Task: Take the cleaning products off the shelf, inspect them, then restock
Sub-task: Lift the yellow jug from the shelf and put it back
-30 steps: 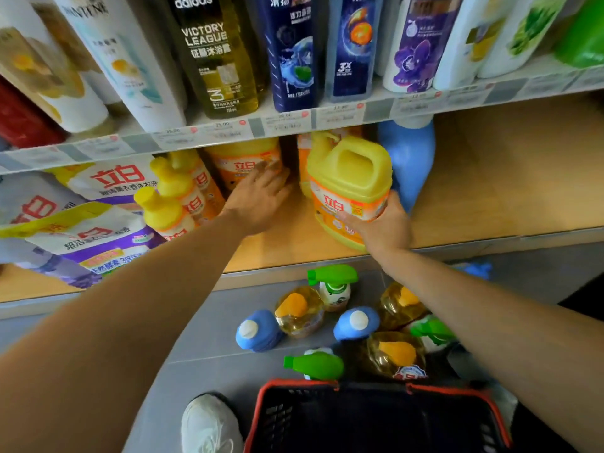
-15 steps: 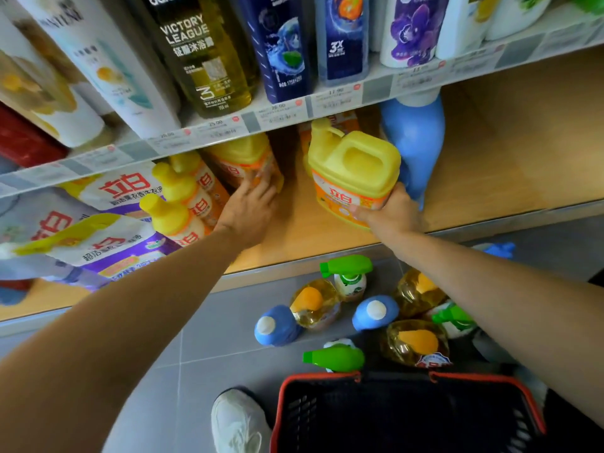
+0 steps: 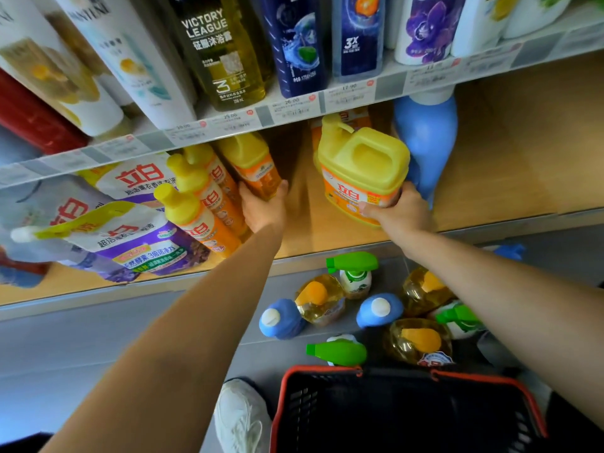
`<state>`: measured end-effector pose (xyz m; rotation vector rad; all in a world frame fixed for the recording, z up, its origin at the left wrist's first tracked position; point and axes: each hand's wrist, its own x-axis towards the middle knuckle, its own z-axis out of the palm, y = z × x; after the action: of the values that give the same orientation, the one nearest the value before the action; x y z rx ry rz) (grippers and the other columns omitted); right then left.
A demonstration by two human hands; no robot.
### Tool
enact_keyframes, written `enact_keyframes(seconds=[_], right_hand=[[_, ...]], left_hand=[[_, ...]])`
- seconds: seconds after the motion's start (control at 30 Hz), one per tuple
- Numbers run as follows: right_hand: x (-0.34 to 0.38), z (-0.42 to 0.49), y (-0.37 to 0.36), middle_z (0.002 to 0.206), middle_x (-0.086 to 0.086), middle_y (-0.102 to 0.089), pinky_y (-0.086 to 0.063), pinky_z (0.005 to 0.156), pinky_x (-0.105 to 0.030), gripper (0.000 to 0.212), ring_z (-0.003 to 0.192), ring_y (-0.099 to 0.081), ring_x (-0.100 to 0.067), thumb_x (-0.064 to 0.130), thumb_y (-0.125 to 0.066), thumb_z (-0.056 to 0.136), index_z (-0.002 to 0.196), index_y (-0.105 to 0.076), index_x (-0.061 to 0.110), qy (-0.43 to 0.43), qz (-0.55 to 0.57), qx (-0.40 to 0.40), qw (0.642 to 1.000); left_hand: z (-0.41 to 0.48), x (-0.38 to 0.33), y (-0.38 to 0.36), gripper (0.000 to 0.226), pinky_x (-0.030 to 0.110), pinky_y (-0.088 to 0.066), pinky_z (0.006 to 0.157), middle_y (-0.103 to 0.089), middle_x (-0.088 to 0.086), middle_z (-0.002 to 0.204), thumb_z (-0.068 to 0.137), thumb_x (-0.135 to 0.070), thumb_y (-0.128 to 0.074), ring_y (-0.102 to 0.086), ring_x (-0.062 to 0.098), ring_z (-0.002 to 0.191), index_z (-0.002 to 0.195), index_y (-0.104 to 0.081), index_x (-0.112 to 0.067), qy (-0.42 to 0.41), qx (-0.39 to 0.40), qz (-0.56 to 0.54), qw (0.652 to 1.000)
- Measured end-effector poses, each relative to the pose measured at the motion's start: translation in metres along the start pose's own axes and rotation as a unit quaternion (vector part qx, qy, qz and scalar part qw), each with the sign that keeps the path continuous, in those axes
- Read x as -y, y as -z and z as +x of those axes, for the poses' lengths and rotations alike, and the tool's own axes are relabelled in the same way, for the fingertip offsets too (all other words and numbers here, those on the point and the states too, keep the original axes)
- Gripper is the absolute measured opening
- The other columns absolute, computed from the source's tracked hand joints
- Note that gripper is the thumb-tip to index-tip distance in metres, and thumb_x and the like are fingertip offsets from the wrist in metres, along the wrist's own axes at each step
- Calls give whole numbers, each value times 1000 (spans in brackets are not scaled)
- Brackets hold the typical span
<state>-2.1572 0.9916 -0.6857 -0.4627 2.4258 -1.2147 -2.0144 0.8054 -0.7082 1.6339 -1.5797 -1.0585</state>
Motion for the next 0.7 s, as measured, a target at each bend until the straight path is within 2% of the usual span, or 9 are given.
enact_keyframes(seconds=[0.13,0.33,0.47,0.57,0.63,0.7], right_hand=[[-2,0,-3,116,-5,-71,-41,78,-26,64,109,-66,-29,44,-92,64,114,-61,16,4,9,-10,1000],[-6,1,-3,116,-3,-71,-42,80,-27,62,109,-66,-29,44,-90,66,114,-60,19,6,14,-2,1000],[-3,1,-1,123,-5,-68,-42,83,-29,64,114,-63,-31,42,-87,72,122,-56,19,-6,9,21,1000],[5,-11,-4,127,-13,-65,-45,81,-35,63,115,-61,-37,47,-80,80,124,-52,11,-76,2,8,997],[18,-30,-7,120,-14,-67,-39,75,-34,56,111,-62,-38,53,-73,84,116,-56,10,-119,-20,-26,992],[36,-49,-10,103,-3,-69,-40,74,-32,39,101,-65,-32,53,-72,83,97,-62,18,-50,-14,-14,999]], left_hand=[[24,-4,-16,107,46,-40,112,-56,13,140,68,-60,-85,-52,35,130,152,-33,-18,6,-39,-20,999],[29,5,-19,90,45,-44,103,-64,14,129,73,-64,-78,-60,38,120,143,-43,-18,-16,-72,25,997],[-5,16,-3,92,44,-48,97,-67,9,126,75,-70,-72,-63,37,115,149,-37,-29,-39,-50,72,995],[-43,24,10,92,44,-51,91,-69,7,123,75,-70,-71,-65,38,110,149,-34,-30,-53,-22,107,993],[-62,30,21,89,40,-52,87,-69,6,122,76,-66,-74,-66,36,109,145,-36,-26,-70,18,114,991],[-75,35,33,86,33,-48,80,-69,4,123,77,-59,-77,-66,32,108,144,-36,-24,-97,81,127,984]])
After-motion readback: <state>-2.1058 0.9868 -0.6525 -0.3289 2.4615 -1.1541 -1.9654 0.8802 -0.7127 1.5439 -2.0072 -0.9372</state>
